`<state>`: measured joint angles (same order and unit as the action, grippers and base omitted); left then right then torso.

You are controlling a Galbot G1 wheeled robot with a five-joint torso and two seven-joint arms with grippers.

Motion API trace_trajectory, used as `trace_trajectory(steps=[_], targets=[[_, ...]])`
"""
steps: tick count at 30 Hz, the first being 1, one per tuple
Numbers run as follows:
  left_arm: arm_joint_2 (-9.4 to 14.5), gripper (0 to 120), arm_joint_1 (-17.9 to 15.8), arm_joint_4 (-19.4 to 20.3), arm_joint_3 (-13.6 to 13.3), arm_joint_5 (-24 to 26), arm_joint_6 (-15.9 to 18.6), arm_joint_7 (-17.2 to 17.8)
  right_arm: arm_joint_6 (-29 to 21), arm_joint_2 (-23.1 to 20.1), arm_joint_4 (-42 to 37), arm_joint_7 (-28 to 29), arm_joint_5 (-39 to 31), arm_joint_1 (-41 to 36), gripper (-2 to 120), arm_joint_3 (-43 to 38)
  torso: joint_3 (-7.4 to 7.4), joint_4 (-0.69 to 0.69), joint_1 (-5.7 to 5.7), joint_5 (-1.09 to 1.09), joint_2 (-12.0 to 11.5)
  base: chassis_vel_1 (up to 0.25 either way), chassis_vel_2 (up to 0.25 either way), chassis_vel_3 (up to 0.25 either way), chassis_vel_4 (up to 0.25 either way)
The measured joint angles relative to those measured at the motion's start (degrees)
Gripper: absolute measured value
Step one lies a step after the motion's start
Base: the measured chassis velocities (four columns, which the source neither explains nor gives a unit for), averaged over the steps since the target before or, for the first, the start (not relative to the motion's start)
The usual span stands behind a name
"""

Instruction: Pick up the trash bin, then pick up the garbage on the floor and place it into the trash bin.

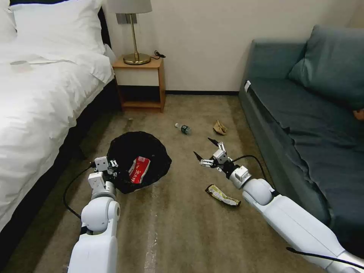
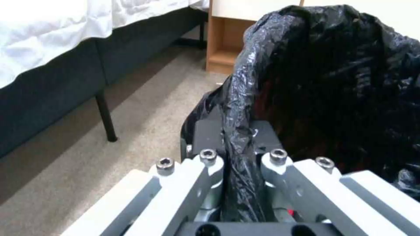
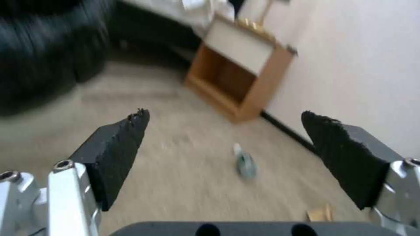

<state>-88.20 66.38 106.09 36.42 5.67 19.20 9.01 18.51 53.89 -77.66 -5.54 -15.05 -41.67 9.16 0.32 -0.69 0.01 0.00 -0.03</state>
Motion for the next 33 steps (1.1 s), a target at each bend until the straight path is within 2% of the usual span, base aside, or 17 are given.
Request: trace_trajectory(steps=[2, 10, 19, 33], targets=[[0.0, 5, 0.0, -0.1, 0.0, 0.0, -0.1, -0.1, 0.6, 0.5, 3.7, -0.8, 0.8, -0.1, 90, -1.4, 0.00, 0.00, 0.00, 0.00, 0.0, 0.000, 0.000, 0.000, 0.000], [0.1, 5, 0.1, -0.2, 0.5, 0.1, -0.3, -0.1, 1.4, 0.1, 10.1, -5.2, 2.5, -0.1, 92, -1.8, 0.00, 0.00, 0.00, 0.00, 0.0, 0.000, 0.000, 0.000, 0.000], [0.6, 5, 0.2, 0.3, 0.5, 0.1, 0.0, -0.1, 5.6, 1.5, 20.0, -10.9, 7.7, -0.4, 96, -2.7, 0.00, 0.00, 0.00, -0.01, 0.0, 0.000, 0.000, 0.000, 0.000], [0.9, 5, 0.5, 1.3, 1.4, 0.5, 0.4, 0.0, 6.8, 0.8, 22.9, -16.0, 9.3, -4.0, 97, -6.2, 0.00, 0.00, 0.00, -0.01, 0.0, 0.000, 0.000, 0.000, 0.000]])
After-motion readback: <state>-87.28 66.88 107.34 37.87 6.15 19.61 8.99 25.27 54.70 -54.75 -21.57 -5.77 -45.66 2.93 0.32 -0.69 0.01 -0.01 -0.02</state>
